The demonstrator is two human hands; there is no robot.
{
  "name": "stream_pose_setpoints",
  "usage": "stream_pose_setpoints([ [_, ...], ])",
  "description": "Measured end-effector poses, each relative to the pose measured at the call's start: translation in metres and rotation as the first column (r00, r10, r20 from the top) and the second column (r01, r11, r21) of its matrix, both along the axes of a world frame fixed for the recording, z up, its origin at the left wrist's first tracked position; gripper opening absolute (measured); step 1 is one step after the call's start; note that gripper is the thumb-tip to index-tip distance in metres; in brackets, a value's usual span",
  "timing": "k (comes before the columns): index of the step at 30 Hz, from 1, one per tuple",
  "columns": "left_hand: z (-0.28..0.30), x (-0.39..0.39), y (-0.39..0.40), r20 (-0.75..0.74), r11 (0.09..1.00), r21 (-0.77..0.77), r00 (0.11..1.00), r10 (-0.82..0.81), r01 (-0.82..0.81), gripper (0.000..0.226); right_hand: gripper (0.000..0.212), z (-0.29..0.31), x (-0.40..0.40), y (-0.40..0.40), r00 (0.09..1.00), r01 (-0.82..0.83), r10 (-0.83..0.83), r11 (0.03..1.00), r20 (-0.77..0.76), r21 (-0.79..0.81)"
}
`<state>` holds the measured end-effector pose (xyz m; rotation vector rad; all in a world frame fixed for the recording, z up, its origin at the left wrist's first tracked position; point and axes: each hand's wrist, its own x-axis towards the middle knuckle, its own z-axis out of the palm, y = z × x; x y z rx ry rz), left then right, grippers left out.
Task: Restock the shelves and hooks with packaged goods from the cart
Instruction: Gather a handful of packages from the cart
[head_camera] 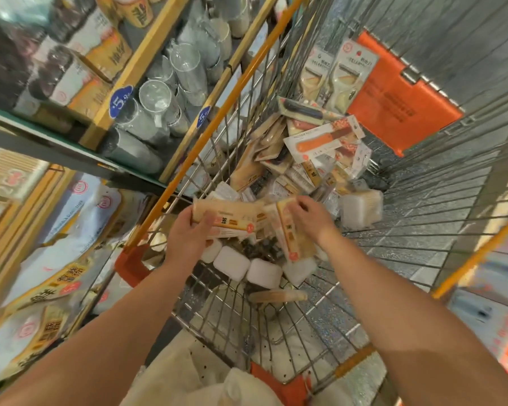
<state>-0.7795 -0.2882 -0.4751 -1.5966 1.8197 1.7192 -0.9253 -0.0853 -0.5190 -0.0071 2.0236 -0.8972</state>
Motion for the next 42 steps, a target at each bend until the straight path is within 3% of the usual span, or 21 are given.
stream_pose_setpoints([
  [4,0.014,-0.003,0.0,0.014,0.997,0.075,1.0,-0.019,0.018,0.027,0.031,0.045,-0.027,0.008,0.997,0.076,-0.077,0.996,-0.019,-0.045],
  [8,0.036,-0.012,0.01,0.017,0.962,0.167,0.975,-0.223,0.217,0.023,0.024,0.077,-0.022,-0.005,0.995,-0.101,0.1,0.992,-0.018,-0.079],
  [12,0.05,-0.02,0.027,0.031,0.931,0.18,0.944,-0.327,0.317,0.05,0.033,0.093,-0.007,-0.02,0.976,-0.216,0.217,0.974,0.012,-0.061],
  [15,0.045,-0.016,0.029,0.032,0.922,0.222,0.943,-0.332,0.317,0.055,0.04,0.091,0.005,-0.024,0.973,-0.201,0.201,0.98,0.113,-0.012],
  [19,0.044,-0.001,0.028,-0.004,0.899,0.287,0.939,-0.344,0.33,0.046,0.079,0.081,0.024,-0.029,0.879,0.016,-0.012,1.0,0.476,-0.004],
  [23,0.049,0.009,0.032,-0.026,0.817,0.495,0.945,-0.327,0.296,0.036,0.082,0.073,0.042,-0.038,0.832,0.015,0.018,0.998,0.554,-0.055],
  [25,0.05,0.007,0.028,-0.034,0.798,0.492,0.924,-0.382,0.348,0.032,0.08,0.072,0.046,-0.039,0.793,0.097,-0.012,0.989,0.609,-0.108],
  [28,0.047,0.002,0.013,-0.012,0.857,0.352,0.918,-0.397,0.376,0.036,0.08,0.06,0.04,-0.027,0.802,0.346,-0.26,0.936,0.537,-0.064],
  [30,0.042,0.001,0.0,0.021,0.908,0.228,0.93,-0.366,0.352,0.038,0.076,0.048,0.037,-0.009,0.838,0.386,-0.355,0.922,0.415,0.009],
  [33,0.034,0.001,-0.018,0.079,0.953,0.085,0.951,-0.298,0.292,0.038,0.068,0.031,0.05,0.023,0.87,0.257,-0.308,0.95,0.385,0.179],
  [36,0.026,-0.002,-0.021,0.144,0.954,0.032,0.943,-0.301,0.299,0.045,0.063,0.025,0.076,0.042,0.882,-0.088,-0.046,0.962,0.469,0.26],
  [40,0.017,0.003,-0.013,0.165,0.957,0.04,0.942,-0.291,0.289,0.049,0.079,0.008,0.099,0.048,0.85,-0.373,0.21,0.888,0.483,0.269],
  [42,0.014,0.007,-0.01,0.168,0.961,0.055,0.946,-0.277,0.272,0.048,0.09,-0.004,0.105,0.048,0.803,-0.535,0.373,0.794,0.465,0.287],
])
